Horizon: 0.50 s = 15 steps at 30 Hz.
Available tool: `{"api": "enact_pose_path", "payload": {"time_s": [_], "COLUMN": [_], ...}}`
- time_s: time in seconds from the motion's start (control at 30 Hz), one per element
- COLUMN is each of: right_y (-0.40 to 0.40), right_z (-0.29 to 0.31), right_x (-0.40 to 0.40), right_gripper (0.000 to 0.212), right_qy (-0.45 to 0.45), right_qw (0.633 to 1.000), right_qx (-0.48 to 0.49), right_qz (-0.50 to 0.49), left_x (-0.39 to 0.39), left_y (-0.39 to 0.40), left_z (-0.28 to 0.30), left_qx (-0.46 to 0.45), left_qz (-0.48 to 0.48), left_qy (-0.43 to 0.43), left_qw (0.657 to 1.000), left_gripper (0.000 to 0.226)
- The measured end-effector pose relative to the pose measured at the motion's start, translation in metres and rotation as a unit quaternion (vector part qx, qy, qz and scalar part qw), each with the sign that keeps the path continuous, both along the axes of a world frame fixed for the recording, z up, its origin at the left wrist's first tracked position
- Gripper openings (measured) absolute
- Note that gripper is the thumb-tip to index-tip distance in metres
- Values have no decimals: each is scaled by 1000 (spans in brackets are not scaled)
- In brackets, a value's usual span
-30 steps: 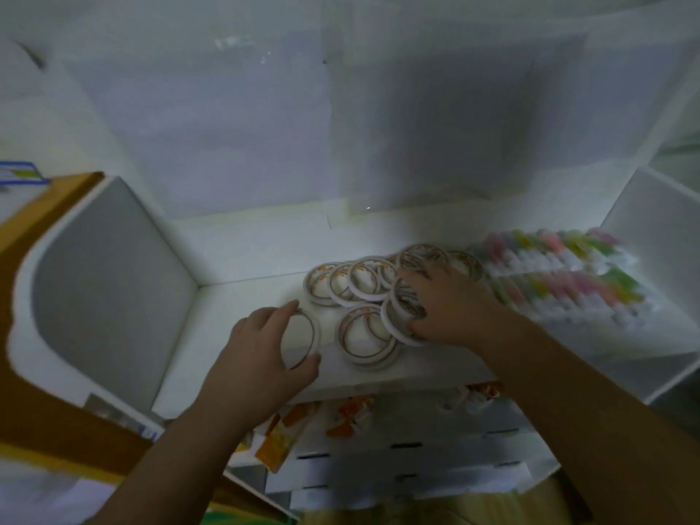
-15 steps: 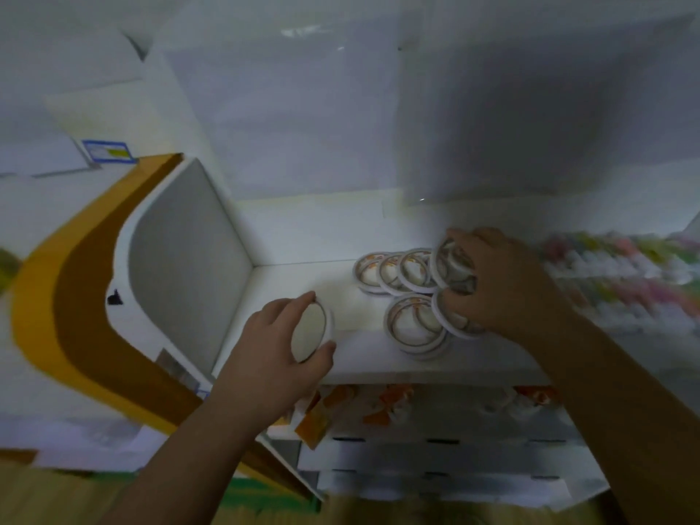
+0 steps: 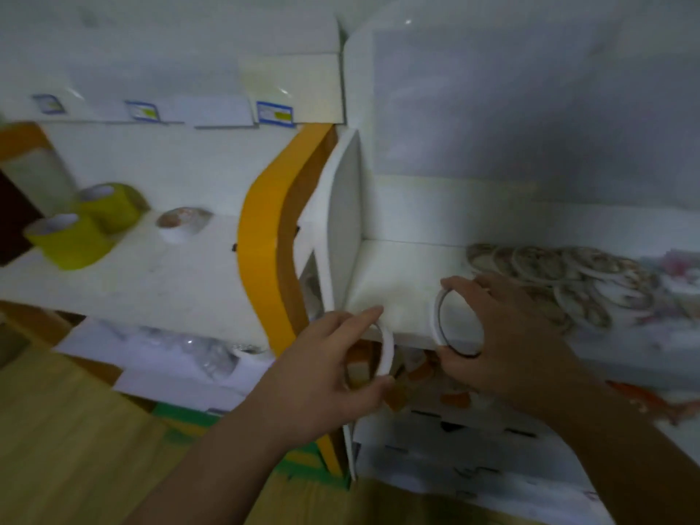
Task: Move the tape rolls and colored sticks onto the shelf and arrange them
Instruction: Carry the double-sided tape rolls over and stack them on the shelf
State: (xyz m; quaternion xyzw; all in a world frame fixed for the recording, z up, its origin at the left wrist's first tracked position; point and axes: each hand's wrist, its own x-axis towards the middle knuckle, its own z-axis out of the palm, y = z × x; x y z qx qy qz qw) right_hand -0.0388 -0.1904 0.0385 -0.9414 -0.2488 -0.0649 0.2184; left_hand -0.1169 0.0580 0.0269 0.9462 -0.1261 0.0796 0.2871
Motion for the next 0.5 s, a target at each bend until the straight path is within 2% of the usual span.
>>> {"api": "enact_pose_path", "payload": {"time_s": [0.17, 0.3, 0.5], "right_y": [68, 125, 203], "right_z": [5, -2, -8], "right_x": [-37, -66, -103], "right_gripper": [82, 81, 79], "right_qy": [14, 23, -29], "right_qw": [998, 995, 991], "right_qx": [-24, -25, -24], "right_qz": [57, 91, 130], "left_x": [-52, -89, -133], "left_y": [69, 129, 201], "left_z": [7, 1, -2], "left_qx": [-17, -11, 2], "left_qz": [-9, 48, 129], "left_qy": [-5, -28, -40], "left_qw": [1000, 998, 991], "left_gripper": [73, 72, 74]}}
